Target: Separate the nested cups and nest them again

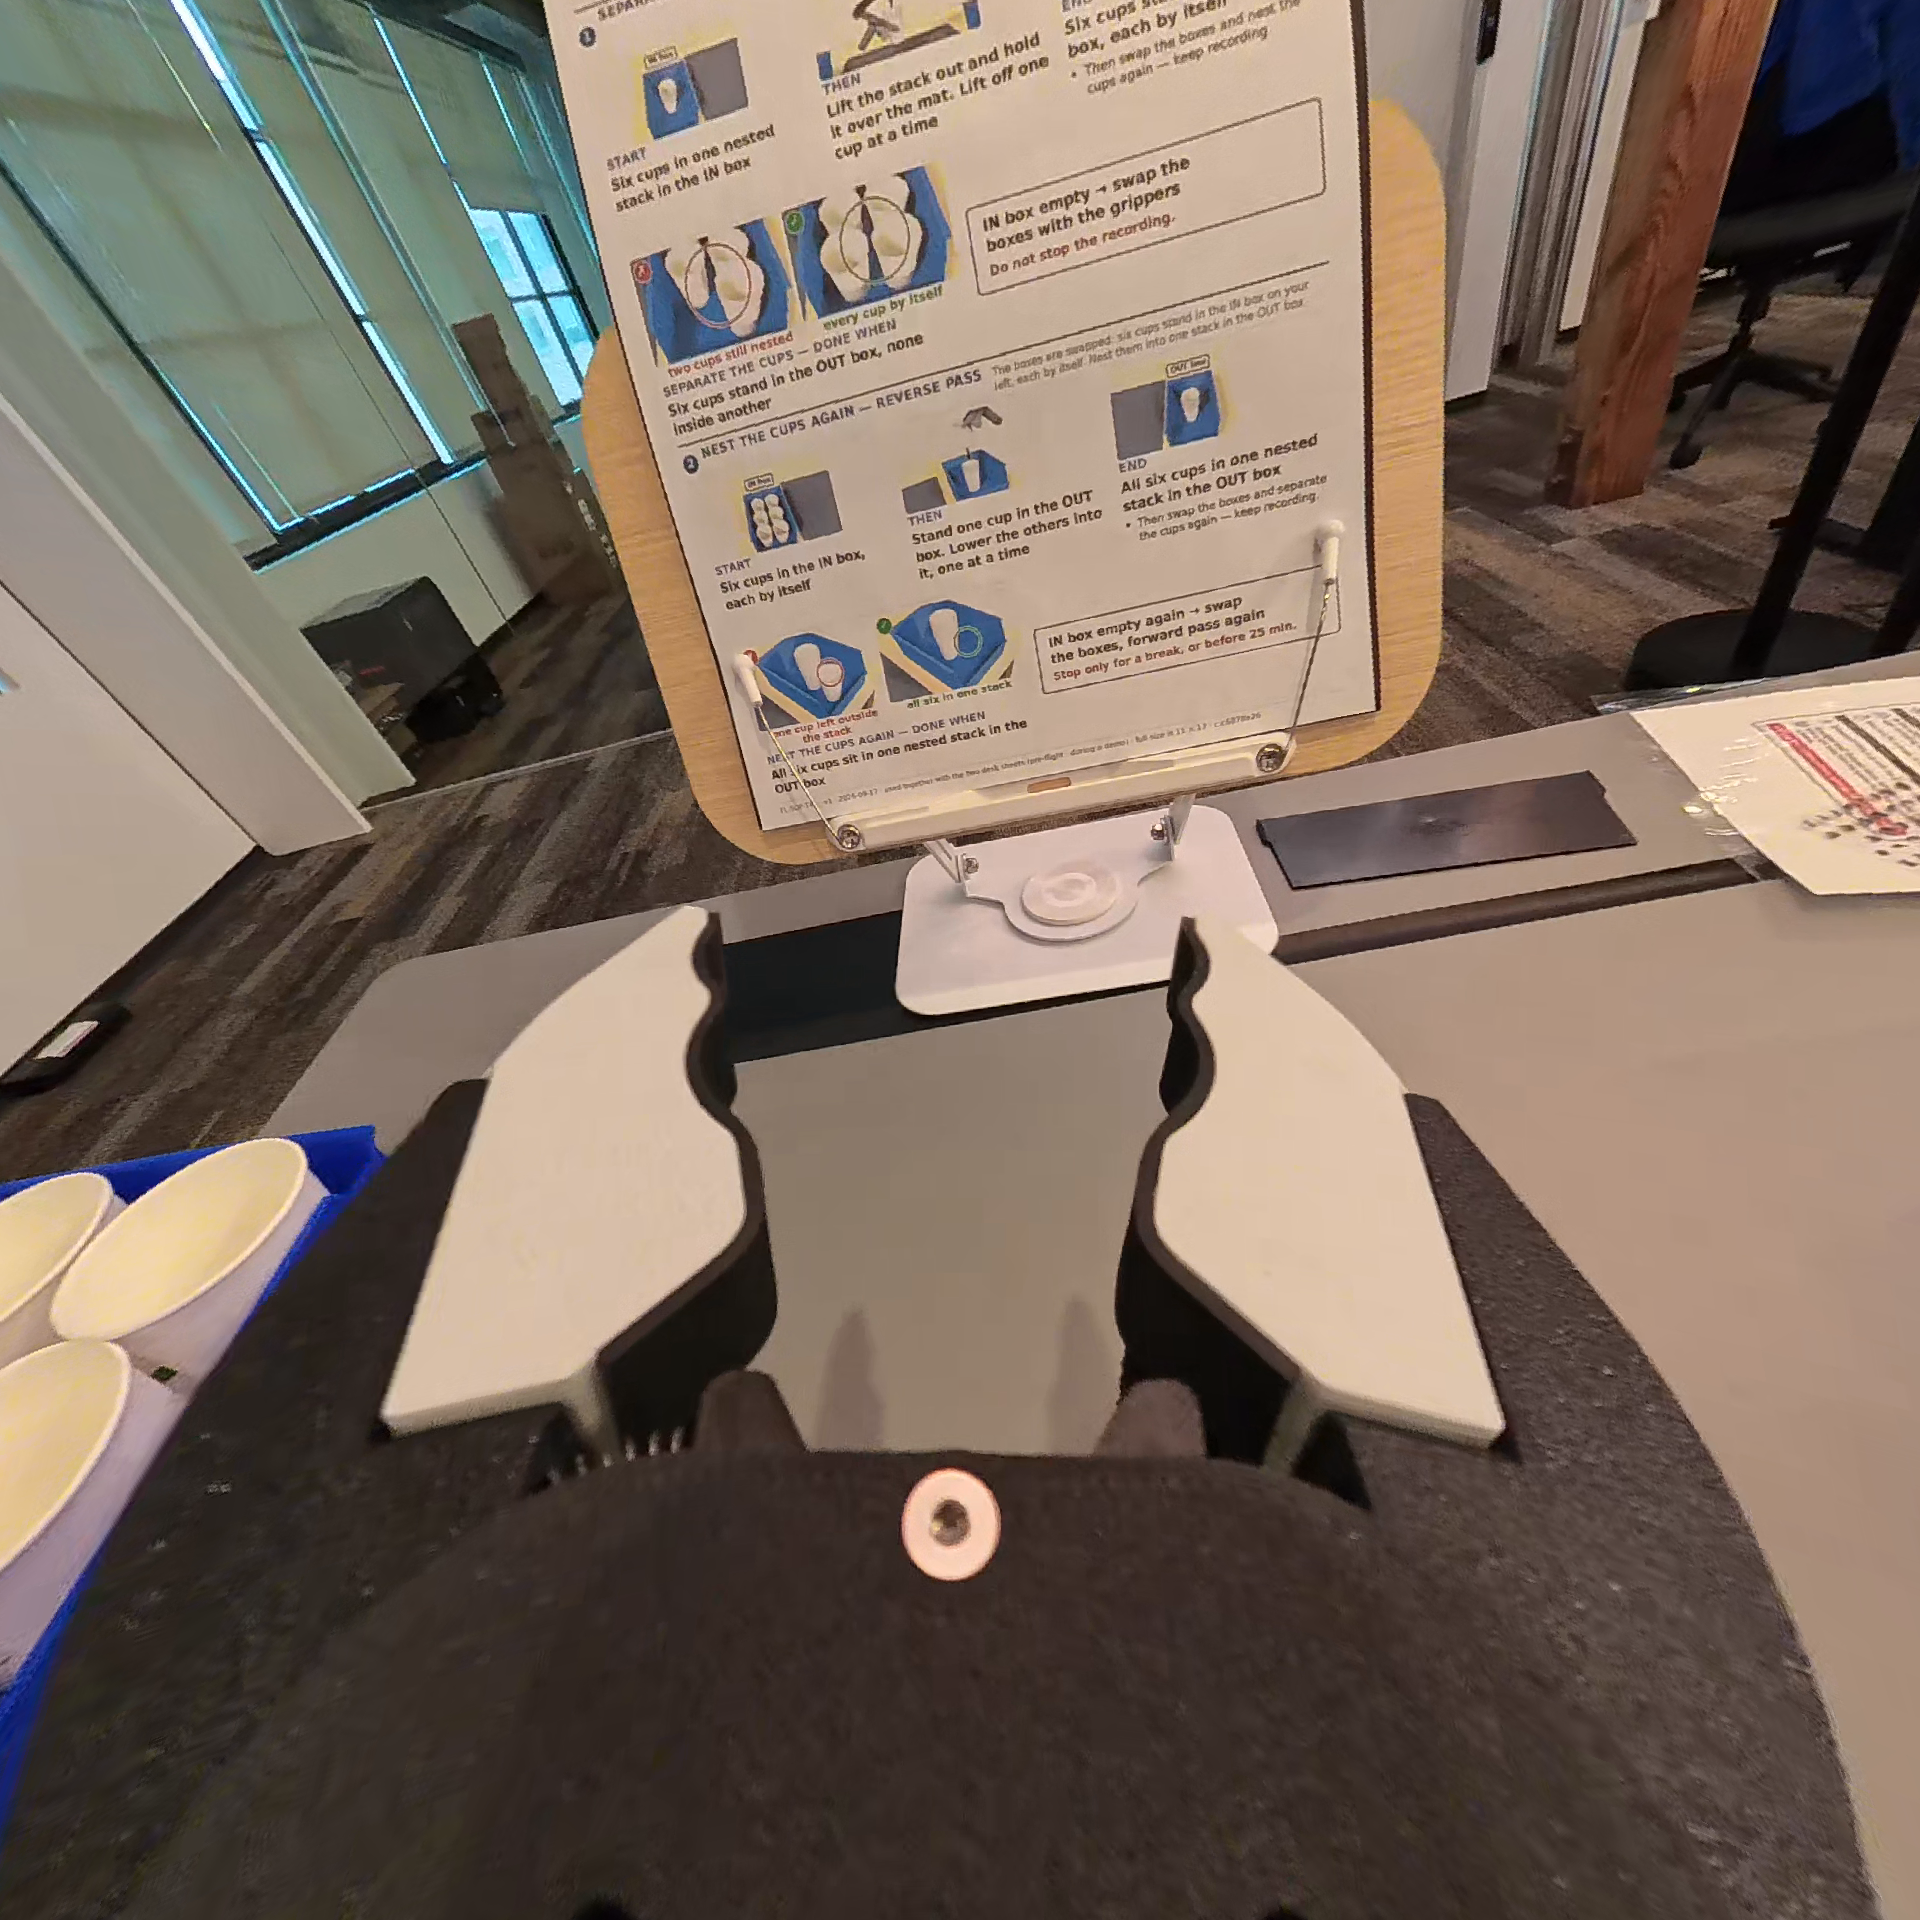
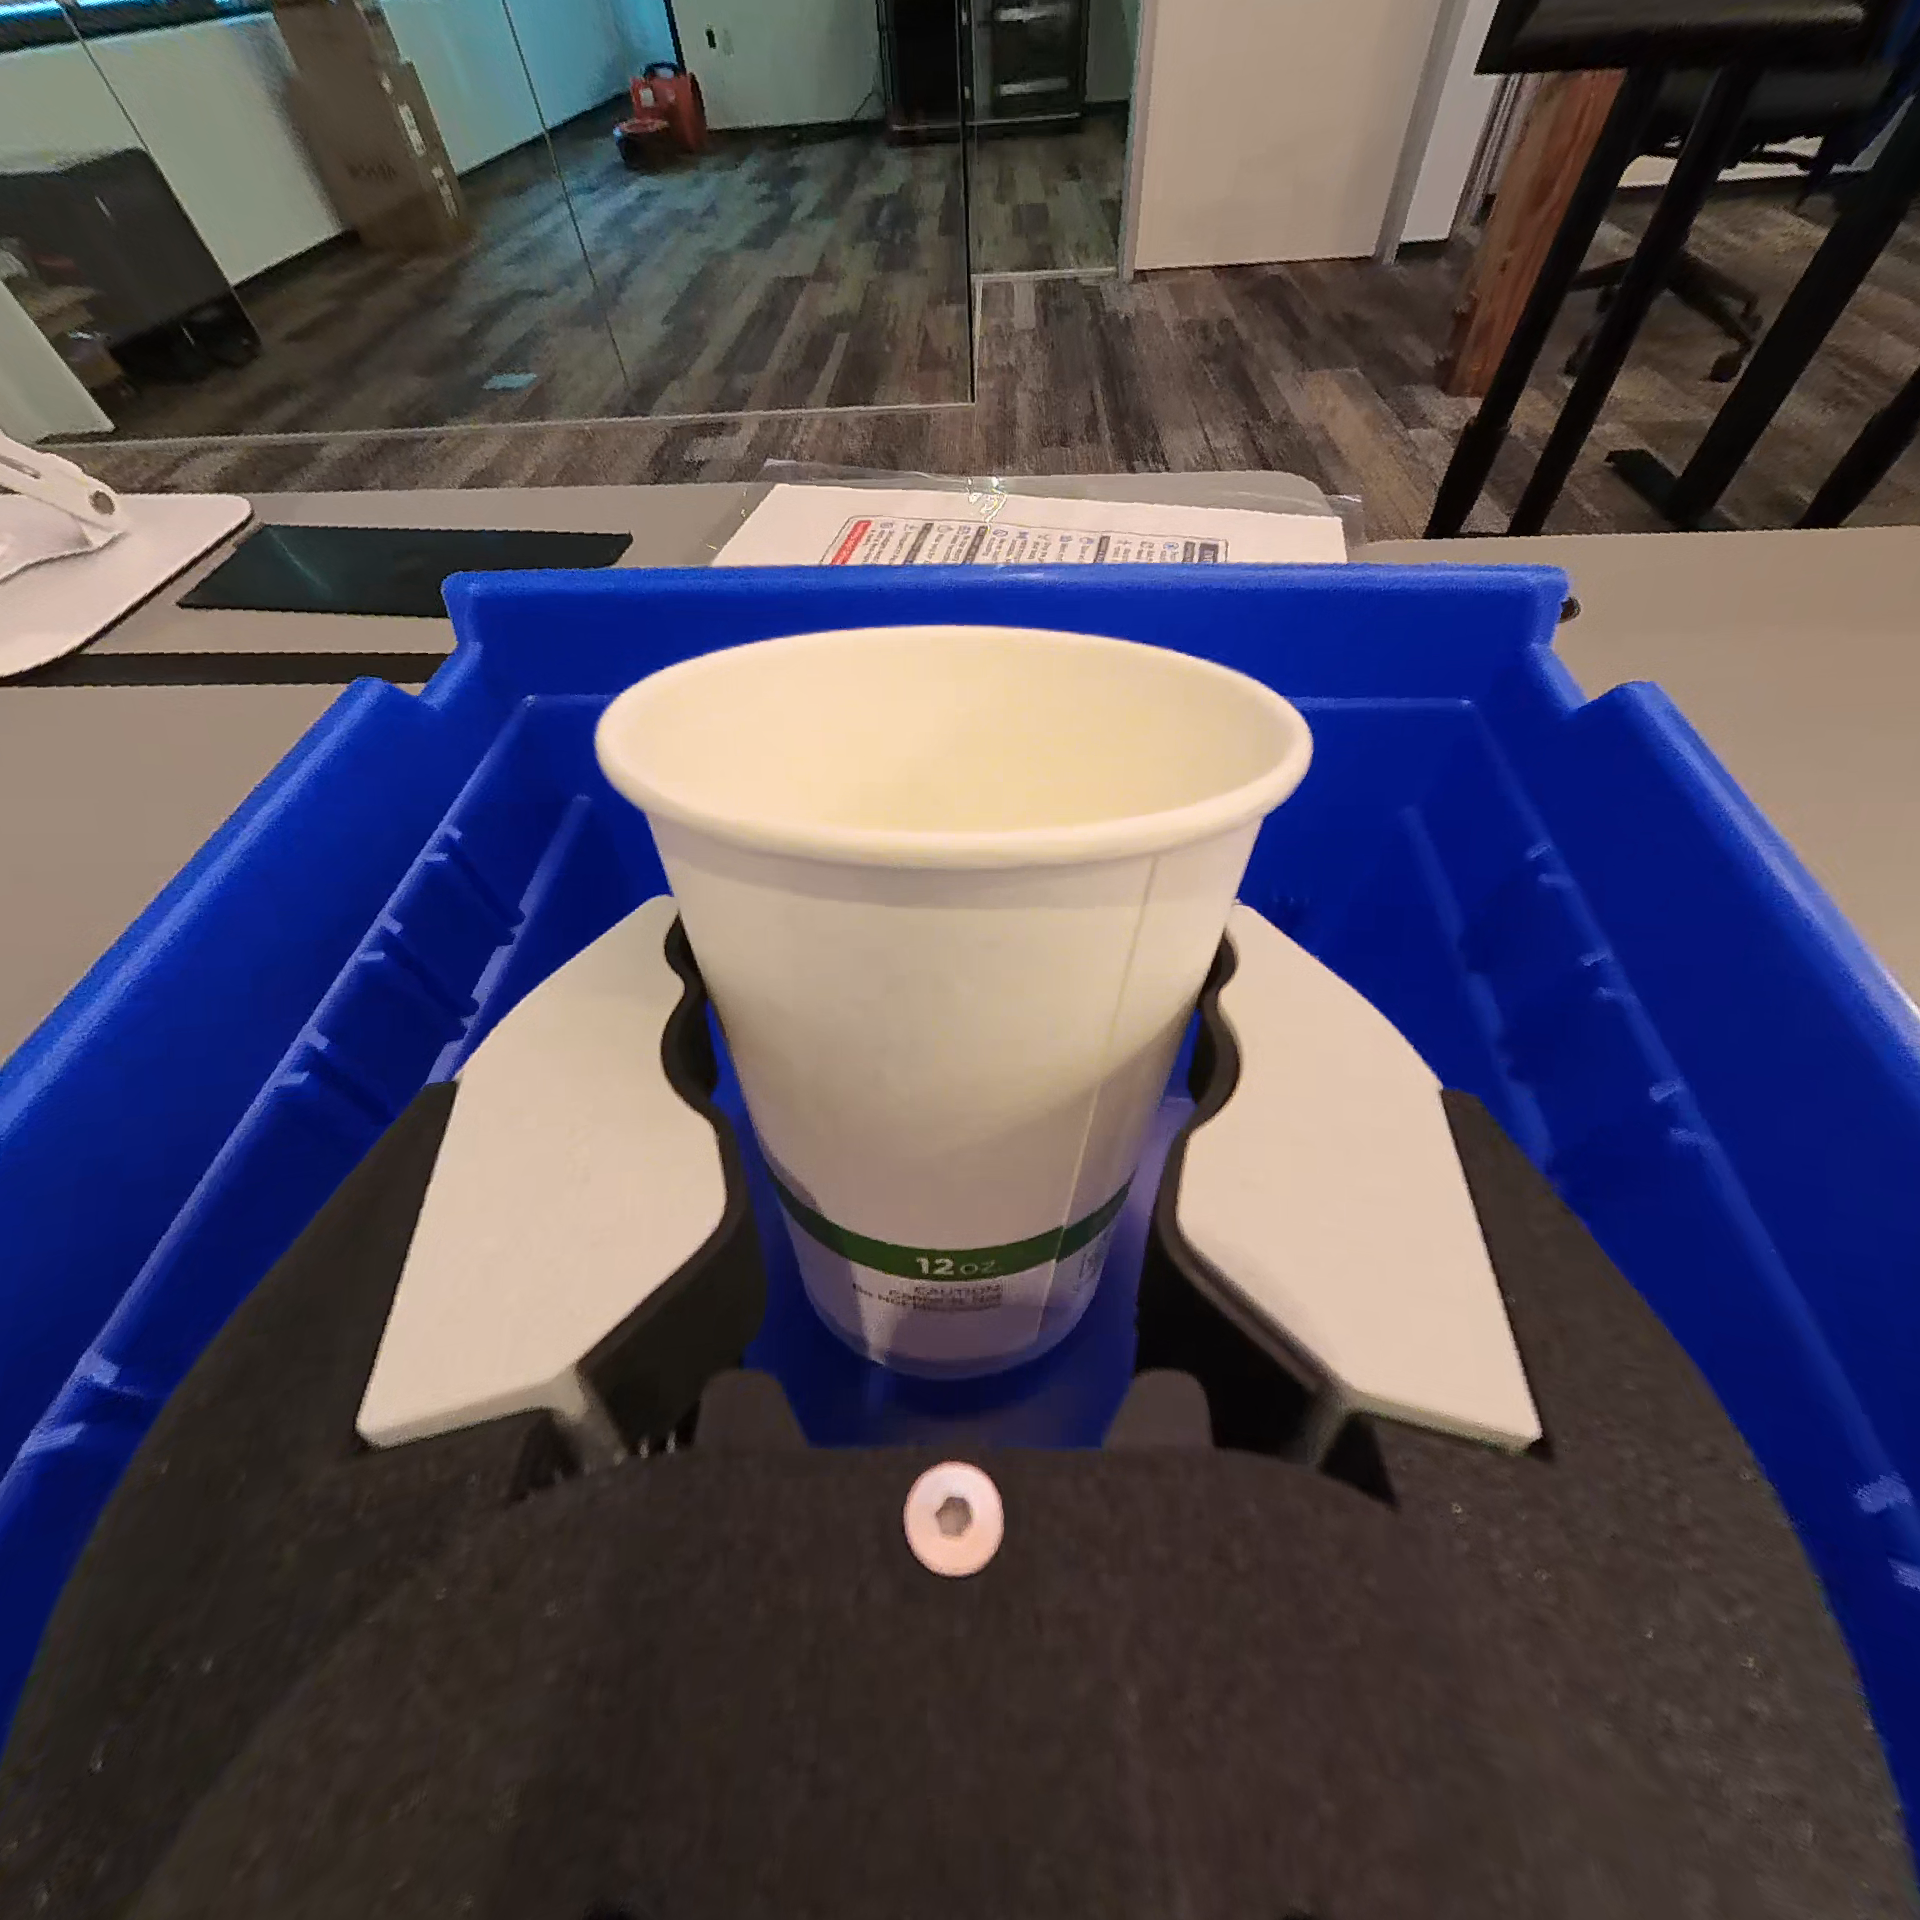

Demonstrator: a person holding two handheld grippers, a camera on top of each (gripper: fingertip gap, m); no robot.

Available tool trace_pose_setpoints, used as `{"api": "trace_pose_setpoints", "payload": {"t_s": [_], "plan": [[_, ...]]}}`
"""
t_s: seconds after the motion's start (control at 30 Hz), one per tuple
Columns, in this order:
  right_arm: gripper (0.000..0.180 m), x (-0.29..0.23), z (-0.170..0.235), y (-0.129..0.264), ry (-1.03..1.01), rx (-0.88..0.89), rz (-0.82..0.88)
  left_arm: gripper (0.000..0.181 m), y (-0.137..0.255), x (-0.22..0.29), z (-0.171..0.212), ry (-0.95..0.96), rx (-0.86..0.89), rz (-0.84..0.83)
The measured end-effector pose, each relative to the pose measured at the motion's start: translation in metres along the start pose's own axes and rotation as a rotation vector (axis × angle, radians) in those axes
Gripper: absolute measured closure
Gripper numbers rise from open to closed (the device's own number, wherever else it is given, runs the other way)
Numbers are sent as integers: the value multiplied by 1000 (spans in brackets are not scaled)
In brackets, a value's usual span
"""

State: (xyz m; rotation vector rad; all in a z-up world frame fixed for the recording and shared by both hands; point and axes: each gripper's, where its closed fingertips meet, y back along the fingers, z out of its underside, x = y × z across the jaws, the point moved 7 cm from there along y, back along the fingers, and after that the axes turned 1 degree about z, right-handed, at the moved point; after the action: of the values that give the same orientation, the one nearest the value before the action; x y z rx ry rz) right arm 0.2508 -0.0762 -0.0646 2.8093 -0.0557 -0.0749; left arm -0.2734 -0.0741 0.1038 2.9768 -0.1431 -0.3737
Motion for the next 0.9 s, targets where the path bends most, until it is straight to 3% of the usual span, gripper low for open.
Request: {"api": "trace_pose_setpoints", "payload": {"t_s": [0.53, 0.67, 0.9], "plan": [[89, -5, 16, 11, 41, -159, 38, 101, 8, 0, 1, 18, 0, 55], [79, -3, 19, 14, 52, -215, 75, 99, 10, 1, 1, 5, -4, 85], [68, 6, 3, 42, 57, -206, 134, 98, 14, 0, 7, -200, -69, 137]]}}
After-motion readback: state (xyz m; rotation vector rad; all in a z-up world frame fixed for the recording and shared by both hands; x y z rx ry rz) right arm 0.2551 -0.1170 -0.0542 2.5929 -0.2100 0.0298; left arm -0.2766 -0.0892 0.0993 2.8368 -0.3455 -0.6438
